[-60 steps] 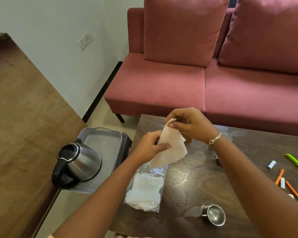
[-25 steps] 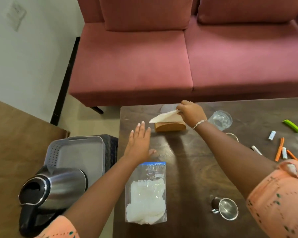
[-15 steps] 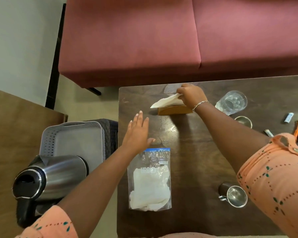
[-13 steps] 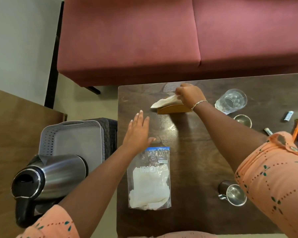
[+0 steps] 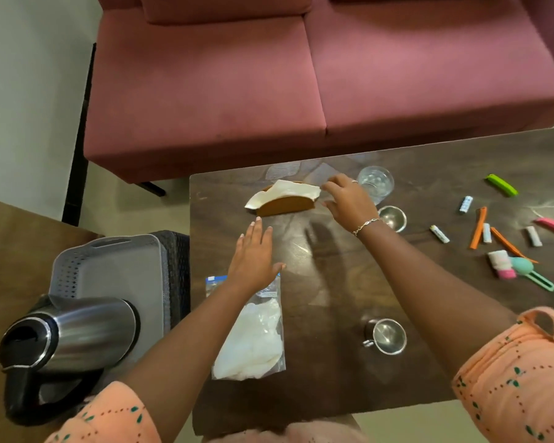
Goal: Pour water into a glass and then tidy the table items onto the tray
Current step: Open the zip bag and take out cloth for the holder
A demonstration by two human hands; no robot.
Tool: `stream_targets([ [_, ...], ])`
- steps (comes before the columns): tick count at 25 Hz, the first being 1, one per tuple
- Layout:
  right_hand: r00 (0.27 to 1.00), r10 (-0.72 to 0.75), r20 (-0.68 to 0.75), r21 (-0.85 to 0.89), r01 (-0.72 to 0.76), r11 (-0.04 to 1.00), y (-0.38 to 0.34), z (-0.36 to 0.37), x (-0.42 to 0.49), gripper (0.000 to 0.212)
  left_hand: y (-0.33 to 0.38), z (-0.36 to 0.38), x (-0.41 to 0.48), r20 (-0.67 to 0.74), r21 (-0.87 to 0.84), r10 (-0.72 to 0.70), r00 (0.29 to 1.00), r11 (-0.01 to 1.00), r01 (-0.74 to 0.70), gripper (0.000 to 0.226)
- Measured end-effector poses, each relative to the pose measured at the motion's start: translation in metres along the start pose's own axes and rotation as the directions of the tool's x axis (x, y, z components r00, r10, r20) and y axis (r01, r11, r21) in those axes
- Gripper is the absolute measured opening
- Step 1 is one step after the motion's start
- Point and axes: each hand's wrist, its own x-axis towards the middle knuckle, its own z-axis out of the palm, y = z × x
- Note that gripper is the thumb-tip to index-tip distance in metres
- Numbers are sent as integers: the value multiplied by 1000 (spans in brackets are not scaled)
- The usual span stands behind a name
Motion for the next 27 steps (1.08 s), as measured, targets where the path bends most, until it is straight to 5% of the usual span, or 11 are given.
stream_targets([
  [9, 974, 219, -65, 32, -217, 976, 102, -14, -117, 24, 76, 49, -6, 94, -10, 86, 992, 996, -85, 74],
  [14, 880, 474, 32, 273, -464, 843, 116, 3, -187, 19, 103, 65, -2, 127, -33, 122, 984, 992, -119, 69],
  [16, 767, 640, 35, 506, -566, 651, 96, 16, -220, 8, 111, 68, 0, 138, -29, 121, 983, 993, -118, 67],
  [17, 667, 742, 65, 653, -591, 474, 81, 25, -236, 4, 114, 69, 2, 143, -31, 118, 983, 993, -115, 67],
  [19, 411, 866, 283, 846, -533, -24, 43, 47, -262, 19, 119, 70, 6, 145, -43, 110, 983, 994, -105, 65],
  [21, 218, 796, 564, 788, -429, -441, 9, 65, -277, 20, 125, 72, 10, 155, -47, 109, 982, 994, -103, 63],
  [23, 133, 678, 723, 670, -373, -642, -7, 83, -276, 14, 130, 75, 15, 167, -45, 102, 981, 994, -96, 63],
  [27, 93, 581, 808, 586, -224, -779, -7, 103, -255, 22, 132, 77, 27, 179, -34, 97, 979, 995, -93, 61],
])
